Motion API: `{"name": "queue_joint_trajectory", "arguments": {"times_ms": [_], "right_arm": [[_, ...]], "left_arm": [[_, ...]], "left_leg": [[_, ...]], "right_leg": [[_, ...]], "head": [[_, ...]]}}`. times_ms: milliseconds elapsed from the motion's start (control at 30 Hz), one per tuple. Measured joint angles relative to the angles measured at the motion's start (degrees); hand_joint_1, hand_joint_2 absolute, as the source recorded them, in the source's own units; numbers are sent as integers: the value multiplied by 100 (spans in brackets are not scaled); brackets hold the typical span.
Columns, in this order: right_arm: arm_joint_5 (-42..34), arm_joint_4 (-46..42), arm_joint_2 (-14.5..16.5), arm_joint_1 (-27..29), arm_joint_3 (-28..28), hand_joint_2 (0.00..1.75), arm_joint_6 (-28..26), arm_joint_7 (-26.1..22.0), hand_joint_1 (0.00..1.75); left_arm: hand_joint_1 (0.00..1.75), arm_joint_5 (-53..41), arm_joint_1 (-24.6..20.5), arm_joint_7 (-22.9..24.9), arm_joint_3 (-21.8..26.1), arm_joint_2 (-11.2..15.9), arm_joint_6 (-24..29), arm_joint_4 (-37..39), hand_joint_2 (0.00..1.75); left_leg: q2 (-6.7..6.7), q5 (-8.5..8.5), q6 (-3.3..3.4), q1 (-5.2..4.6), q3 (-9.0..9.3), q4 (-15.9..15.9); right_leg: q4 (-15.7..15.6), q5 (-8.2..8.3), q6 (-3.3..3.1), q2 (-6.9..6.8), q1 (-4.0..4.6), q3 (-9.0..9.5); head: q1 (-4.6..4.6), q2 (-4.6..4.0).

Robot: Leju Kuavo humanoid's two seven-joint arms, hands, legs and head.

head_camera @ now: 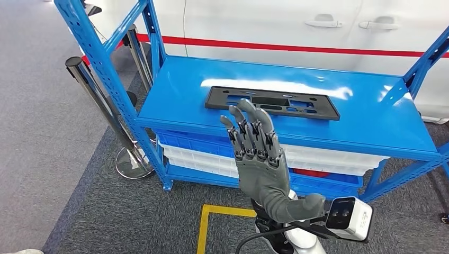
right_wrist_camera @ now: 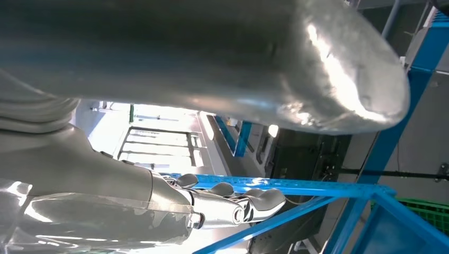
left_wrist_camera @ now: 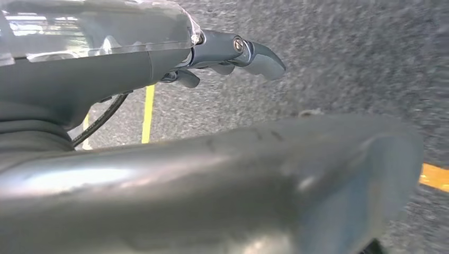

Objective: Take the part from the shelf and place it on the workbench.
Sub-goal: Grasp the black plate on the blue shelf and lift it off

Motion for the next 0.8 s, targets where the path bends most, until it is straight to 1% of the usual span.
{"name": "queue_joint_trajectory", "arguments": {"times_ms": [33, 67, 100, 133, 167, 200, 233, 267, 300, 333, 367, 400, 433, 467, 500, 533, 567, 600, 633, 667, 700, 733, 767, 800], "right_arm": [[0, -1, 0, 0, 0, 0, 0, -1, 0], [0, -2, -1, 0, 0, 0, 0, -2, 0], [0, -4, -1, -1, 0, 0, 0, -3, 0], [0, -9, -1, -1, 0, 0, 0, -3, 0], [0, -14, -1, -2, 0, 0, 0, -4, 0], [0, -20, 0, -7, 0, 0, 0, -5, 0], [0, -25, -1, -9, 0, 0, 0, -6, 0], [0, -27, -2, -8, 0, 0, 0, -7, 0], [0, -28, -3, -4, 0, 0, 0, -7, 0], [0, -27, -5, 3, 0, 0, 0, -7, 0], [0, -27, -7, 8, 0, 0, 0, -6, 0], [0, -27, -8, 10, 0, 0, 0, -6, 0], [0, -27, -8, 10, 0, 0, 0, -6, 0], [0, -27, -8, 9, 0, 0, 0, -6, 0], [0, -25, -8, 9, 0, 0, 0, -7, 0], [0, -23, -9, 9, 0, 0, 0, -5, 0], [0, -23, -10, 11, 0, 0, 0, -4, 0], [0, -22, -10, 13, 0, 0, 0, -3, 0], [0, -24, -10, 15, 0, 0, 0, -2, 0], [0, -27, -10, 17, 0, 0, 0, -3, 0], [-1, -28, -8, 14, 0, 0, 2, -3, 0], [-3, -30, -5, 11, 0, 0, 8, 1, 0], [-7, -30, -3, 10, 0, 0, 17, 9, 0], [-13, -28, -1, 11, -1, 0, 27, 16, 0]], "left_arm": [[0, 1, -4, 1, 0, 1, 0, 0, 0], [0, 1, -7, 1, 0, 2, 0, 0, 0], [0, 2, -9, 2, -1, 2, 0, 0, 0], [0, 2, -8, 2, 0, 2, 0, 0, 0], [0, 2, -5, 2, 1, 3, 0, 0, 0], [0, 2, -4, 1, 1, 3, 0, 0, 0], [0, 2, -6, 1, 2, 3, 0, 0, 0], [0, 2, -9, -1, 2, 3, -1, 0, 0], [0, 2, -10, -1, 2, 3, -2, 0, 0], [0, 2, -7, -1, 2, 3, -3, 0, 0], [0, 2, -3, 0, 2, 3, -4, 0, 0], [0, 2, 2, 1, 2, 3, -3, 0, 0], [0, 2, 3, 1, 2, 2, -4, 0, 0], [0, 2, 3, 2, 2, 1, -3, 0, 0], [0, 2, -2, 2, 2, 0, -3, 0, 0], [0, 2, -10, 2, 2, -1, -3, 0, 0], [0, 2, -15, 2, 2, -2, -3, 0, 0], [0, 2, -19, 3, 2, -2, -3, 0, 0], [0, 2, -18, 3, 2, -2, -3, 0, 0], [0, 2, -16, 4, 2, -2, -3, 0, 0], [0, -5, -17, 4, 2, -2, -3, 0, 0], [0, -31, -22, 8, 1, -2, -3, 0, 0], [0, -71, -27, 17, -4, -2, -3, 0, 0], [0, -123, -29, 32, -13, -2, -2, 0, 0]], "left_leg": [[2, 51, 34, -9, 100, -215], [1, 18, 68, -21, 148, -309], [-5, -19, 99, -30, 167, -353], [-11, -41, 135, -20, 184, -369], [-16, -58, 163, -12, 216, -397], [-18, -76, 194, 2, 260, -423], [-19, -96, 219, 16, 308, -447], [-19, -124, 238, 18, 347, -460], [-20, -159, 250, 19, 386, -465], [-22, -197, 252, 19, 428, -466], [-26, -240, 247, 19, 480, -466], [-30, -288, 237, 20, 545, -466], [-35, -340, 222, 21, 622, -468], [-38, -395, 204, 22, 690, -474], [-41, -445, 180, 20, 755, -478], [-42, -483, 150, 19, 793, -489], [-39, -511, 115, 17, 805, -509], [-36, -515, 76, 10, 835, -511], [-31, -515, 39, 6, 858, -514], [-24, -519, 10, 7, 867, -458], [-19, -533, -6, 7, 843, -322], [-16, -596, -19, 14, 740, -102], [-13, -718, -33, 22, 558, 223], [-14, -878, -49, 24, 340, 574]], "right_leg": [[9, -43, 30, -1, 9, 27], [19, -70, 59, -3, 18, 38], [31, -78, 86, -2, 26, 38], [55, -78, 106, -4, 26, 32], [137, -76, 129, -3, 22, 4], [302, -99, 159, -1, 14, -83], [572, -168, 191, 0, 2, -243], [917, -277, 225, 1, -14, -464], [1285, -415, 254, 0, -30, -728], [1578, -511, 273, 0, -46, -969], [1720, -515, 284, 0, -60, -1139], [1664, -390, 286, -1, -70, -1212], [1388, -134, 279, -1, -76, -1169], [982, 183, 262, -2, -78, -1059], [620, 398, 242, -3, -66, -954], [348, 515, 208, -5, -46, -880], [212, 558, 168, -7, -25, -853], [187, 519, 127, -7, -4, -854], [160, 531, 83, -1, -2, -829], [131, 551, 47, 2, -10, -776], [105, 534, 14, 3, -19, -714], [86, 516, -19, 0, -25, -653], [70, 488, -50, -8, -19, -605], [69, 456, -78, -10, -6, -575]], "head": [[1, 1], [6, 1], [11, 1], [14, 1], [23, 1], [32, 1], [41, 1], [51, 1], [56, 1], [56, 1], [56, 1], [57, 1], [57, 1], [58, 1], [55, 1], [56, 1], [58, 1], [59, 1], [64, 1], [63, 1], [60, 1], [58, 1], [55, 1], [54, 1]]}}
